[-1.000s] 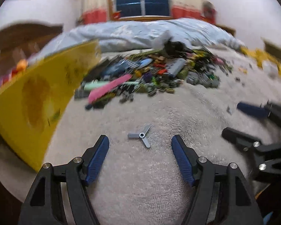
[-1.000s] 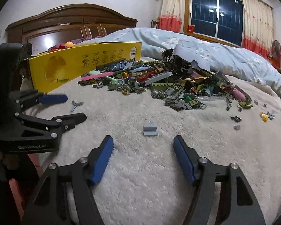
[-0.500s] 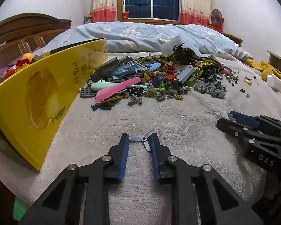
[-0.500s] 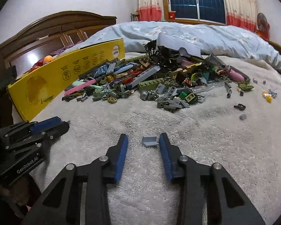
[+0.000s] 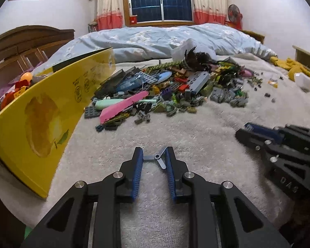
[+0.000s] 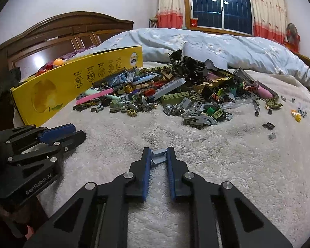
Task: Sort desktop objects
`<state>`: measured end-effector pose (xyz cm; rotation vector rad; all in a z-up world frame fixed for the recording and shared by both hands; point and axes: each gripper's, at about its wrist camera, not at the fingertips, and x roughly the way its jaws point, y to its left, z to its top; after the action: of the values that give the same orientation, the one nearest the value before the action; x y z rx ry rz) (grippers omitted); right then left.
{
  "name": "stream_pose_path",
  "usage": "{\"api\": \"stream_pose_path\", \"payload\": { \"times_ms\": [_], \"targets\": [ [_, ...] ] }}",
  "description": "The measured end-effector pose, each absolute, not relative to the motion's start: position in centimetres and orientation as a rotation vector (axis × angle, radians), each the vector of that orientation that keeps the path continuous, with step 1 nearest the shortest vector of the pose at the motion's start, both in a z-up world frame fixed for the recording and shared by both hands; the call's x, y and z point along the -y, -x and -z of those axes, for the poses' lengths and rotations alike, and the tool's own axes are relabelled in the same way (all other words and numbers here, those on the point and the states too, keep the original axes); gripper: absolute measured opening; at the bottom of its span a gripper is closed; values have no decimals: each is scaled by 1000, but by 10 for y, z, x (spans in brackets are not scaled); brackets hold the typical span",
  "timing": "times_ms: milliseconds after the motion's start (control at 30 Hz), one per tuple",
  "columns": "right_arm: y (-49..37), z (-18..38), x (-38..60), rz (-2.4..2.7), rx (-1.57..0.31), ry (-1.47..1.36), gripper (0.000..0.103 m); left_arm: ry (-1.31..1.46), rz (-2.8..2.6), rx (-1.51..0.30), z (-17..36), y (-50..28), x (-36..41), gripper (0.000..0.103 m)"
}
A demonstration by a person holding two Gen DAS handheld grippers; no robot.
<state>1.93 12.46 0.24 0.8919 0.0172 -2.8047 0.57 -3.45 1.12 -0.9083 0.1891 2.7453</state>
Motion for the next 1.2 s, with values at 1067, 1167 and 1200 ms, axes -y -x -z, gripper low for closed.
{"api": "stream_pose_path", "payload": {
  "times_ms": [1067,1167,1200],
  "targets": [
    [-36,-88,-57,2793,-129,-585,14,571,-2926,-130,-100,-25,77,23],
    [-35,-98,-45,2800,-142,-557,14,545,-2982,-113,-106,-27,95,23],
    [-34,-101,-42,2798,-140,-549,14,535,-2999,-105,-107,-27,101,23]
  ]
}}
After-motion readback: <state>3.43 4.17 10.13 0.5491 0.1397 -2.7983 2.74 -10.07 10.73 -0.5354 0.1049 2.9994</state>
